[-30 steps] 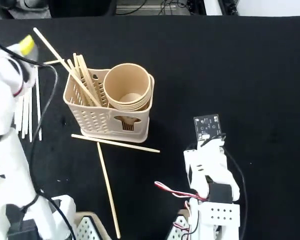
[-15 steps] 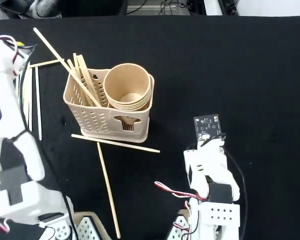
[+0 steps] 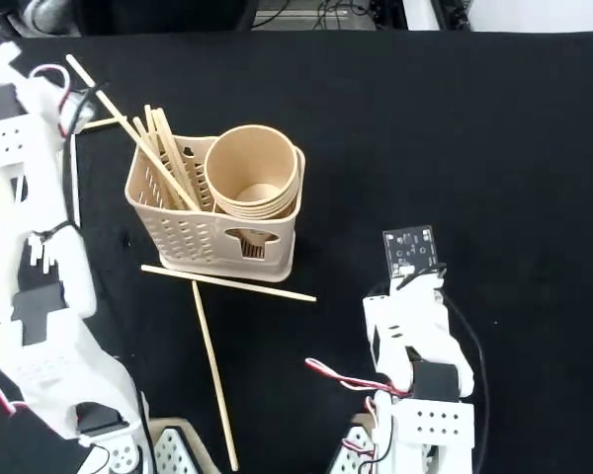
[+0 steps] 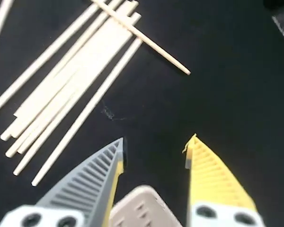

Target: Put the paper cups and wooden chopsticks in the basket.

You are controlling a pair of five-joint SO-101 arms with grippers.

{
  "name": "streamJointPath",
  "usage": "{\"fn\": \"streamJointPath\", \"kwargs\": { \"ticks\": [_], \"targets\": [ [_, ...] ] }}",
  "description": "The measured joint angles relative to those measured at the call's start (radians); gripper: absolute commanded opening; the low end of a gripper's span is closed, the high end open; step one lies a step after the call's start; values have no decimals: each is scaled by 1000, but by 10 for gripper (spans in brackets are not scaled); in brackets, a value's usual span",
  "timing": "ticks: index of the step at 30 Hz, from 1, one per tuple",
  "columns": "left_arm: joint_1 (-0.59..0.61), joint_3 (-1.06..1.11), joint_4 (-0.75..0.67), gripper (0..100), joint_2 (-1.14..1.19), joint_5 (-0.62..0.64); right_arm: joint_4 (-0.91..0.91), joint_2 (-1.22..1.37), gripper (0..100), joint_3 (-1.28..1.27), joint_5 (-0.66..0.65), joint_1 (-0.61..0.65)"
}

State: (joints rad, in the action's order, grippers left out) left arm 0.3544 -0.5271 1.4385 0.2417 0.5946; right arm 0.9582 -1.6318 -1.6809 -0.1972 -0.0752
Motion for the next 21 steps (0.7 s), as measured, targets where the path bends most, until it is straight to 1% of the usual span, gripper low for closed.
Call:
{"fn": "streamJointPath", "kwargs": {
  "ticks": [4,8,15,18,21],
  "targets": [
    [-58,-69,58,214,-11,0,0,0,15,0,0,0],
    [-100,-130,110,214,-72,0,0,0,15,0,0,0],
    [-104,-144,207,214,-212,-5,0,0,15,0,0,0],
    [-104,-144,222,214,-269,-46,0,0,15,0,0,0],
    [-41,-144,219,214,-296,-117,0,0,15,0,0,0]
  ]
}}
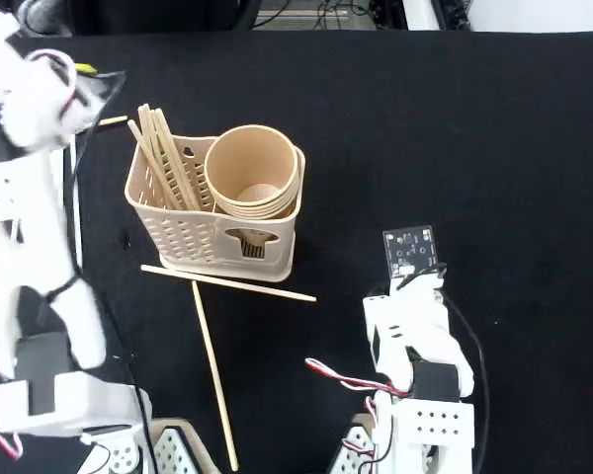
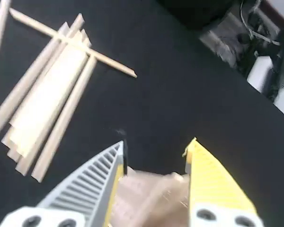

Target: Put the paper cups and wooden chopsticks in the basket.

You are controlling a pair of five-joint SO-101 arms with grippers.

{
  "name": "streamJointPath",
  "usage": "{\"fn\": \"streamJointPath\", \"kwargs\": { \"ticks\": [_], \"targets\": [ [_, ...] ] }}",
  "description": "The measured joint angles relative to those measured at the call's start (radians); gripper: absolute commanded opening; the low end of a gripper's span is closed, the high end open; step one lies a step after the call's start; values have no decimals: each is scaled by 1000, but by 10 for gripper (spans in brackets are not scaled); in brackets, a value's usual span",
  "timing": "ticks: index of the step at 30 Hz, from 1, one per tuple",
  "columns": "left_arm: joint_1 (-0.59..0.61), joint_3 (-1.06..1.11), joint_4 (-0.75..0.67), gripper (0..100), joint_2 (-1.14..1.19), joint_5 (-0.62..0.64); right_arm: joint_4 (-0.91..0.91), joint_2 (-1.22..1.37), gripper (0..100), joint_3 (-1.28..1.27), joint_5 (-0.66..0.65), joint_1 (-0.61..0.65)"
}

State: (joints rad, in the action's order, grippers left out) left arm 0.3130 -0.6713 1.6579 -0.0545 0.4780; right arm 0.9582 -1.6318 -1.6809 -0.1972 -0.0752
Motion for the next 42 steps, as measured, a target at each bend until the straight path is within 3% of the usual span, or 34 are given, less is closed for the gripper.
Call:
{"fn": "streamJointPath", "kwargs": {
  "ticks": [6,14,20,25,34,38,42],
  "targets": [
    [163,29,-137,214,120,-209,0,0,15,0,0,0],
    [176,-44,-252,214,454,-690,0,0,15,0,0,0],
    [213,-255,-327,214,704,-953,0,0,15,0,0,0],
    [247,-431,-433,235,930,-1033,0,0,15,0,0,0],
    [261,-671,-577,241,1214,-1049,0,0,15,0,0,0],
    [262,-684,-675,241,1274,-1049,0,0,15,0,0,0],
    [261,-637,-859,240,1336,-1049,0,0,15,0,0,0]
  ]
}}
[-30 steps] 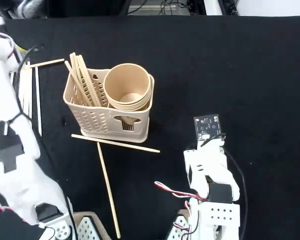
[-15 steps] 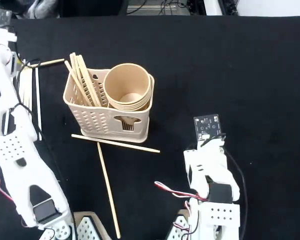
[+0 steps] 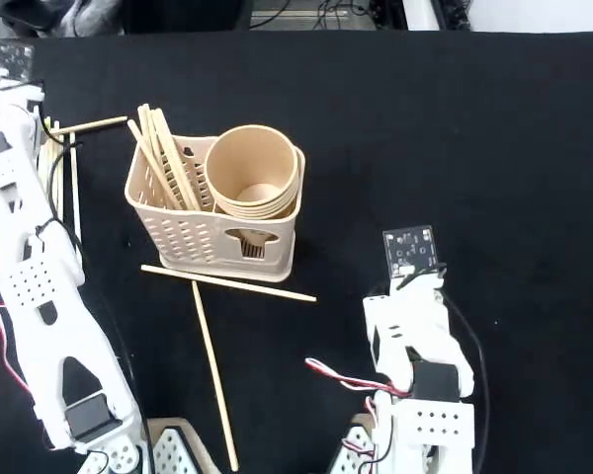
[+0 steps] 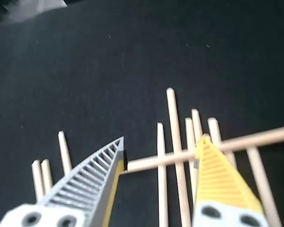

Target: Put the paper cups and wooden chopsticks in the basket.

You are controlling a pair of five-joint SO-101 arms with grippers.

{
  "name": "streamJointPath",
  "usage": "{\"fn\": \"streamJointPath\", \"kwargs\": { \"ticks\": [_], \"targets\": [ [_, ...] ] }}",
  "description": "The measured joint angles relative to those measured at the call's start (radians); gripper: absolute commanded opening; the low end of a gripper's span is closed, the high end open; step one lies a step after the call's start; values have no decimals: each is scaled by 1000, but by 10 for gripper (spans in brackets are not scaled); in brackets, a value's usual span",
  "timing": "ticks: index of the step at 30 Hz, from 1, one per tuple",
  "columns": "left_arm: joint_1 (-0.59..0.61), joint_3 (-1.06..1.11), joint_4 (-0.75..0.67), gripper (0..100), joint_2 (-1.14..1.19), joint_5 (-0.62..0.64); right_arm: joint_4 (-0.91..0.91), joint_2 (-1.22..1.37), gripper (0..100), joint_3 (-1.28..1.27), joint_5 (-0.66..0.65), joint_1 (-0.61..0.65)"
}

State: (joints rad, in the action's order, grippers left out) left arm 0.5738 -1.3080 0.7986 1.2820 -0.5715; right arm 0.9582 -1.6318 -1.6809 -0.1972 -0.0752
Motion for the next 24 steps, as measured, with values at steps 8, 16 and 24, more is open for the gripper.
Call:
{"fn": "streamJointPath", "kwargs": {
  "ticks": [8,16,24],
  "targets": [
    [-12,64,-103,238,20,-3,0,0,15,0,0,0],
    [-14,160,-61,176,-2,-127,0,0,15,0,0,0],
    [-17,-23,344,27,6,-135,0,0,15,0,0,0]
  ]
}}
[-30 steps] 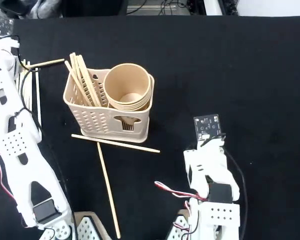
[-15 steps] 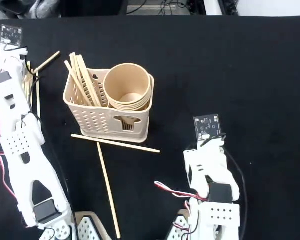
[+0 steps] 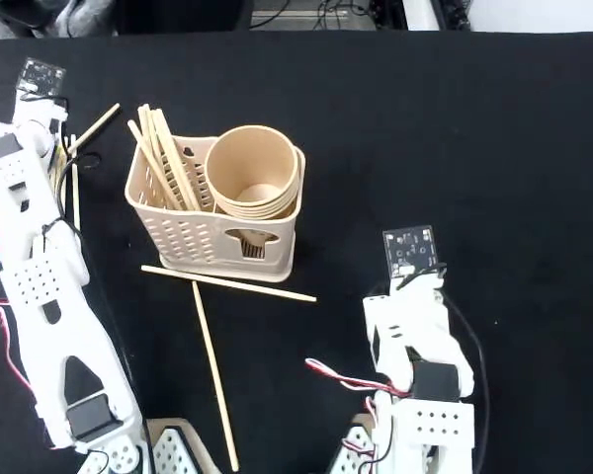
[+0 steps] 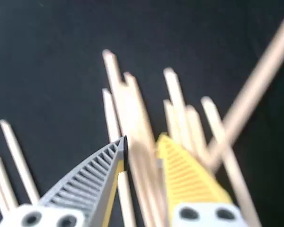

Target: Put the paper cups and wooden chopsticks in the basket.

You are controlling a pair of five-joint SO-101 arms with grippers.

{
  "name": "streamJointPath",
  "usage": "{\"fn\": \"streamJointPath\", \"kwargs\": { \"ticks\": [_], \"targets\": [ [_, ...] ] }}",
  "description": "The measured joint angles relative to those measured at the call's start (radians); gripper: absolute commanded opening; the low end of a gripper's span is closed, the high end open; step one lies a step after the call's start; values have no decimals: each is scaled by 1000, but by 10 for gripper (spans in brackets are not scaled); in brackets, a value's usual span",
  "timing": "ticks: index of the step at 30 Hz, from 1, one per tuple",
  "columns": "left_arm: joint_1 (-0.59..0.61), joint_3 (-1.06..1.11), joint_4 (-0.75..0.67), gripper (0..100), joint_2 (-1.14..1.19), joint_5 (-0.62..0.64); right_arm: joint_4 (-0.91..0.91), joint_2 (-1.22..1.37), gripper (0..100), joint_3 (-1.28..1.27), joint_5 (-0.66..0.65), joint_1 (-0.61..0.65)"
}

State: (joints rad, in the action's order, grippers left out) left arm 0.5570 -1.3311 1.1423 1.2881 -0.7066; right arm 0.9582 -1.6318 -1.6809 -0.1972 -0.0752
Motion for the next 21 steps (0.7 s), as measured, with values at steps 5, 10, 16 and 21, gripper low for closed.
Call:
{"fn": "streamJointPath", "kwargs": {
  "ticks": [5,10,16,21],
  "targets": [
    [-5,-144,318,30,3,94,0,0,15,0,0,0],
    [-6,-275,528,30,2,219,0,0,15,0,0,0],
    [-6,-279,606,30,3,301,0,0,15,0,0,0],
    [60,-279,614,29,3,376,0,0,15,0,0,0]
  ]
}}
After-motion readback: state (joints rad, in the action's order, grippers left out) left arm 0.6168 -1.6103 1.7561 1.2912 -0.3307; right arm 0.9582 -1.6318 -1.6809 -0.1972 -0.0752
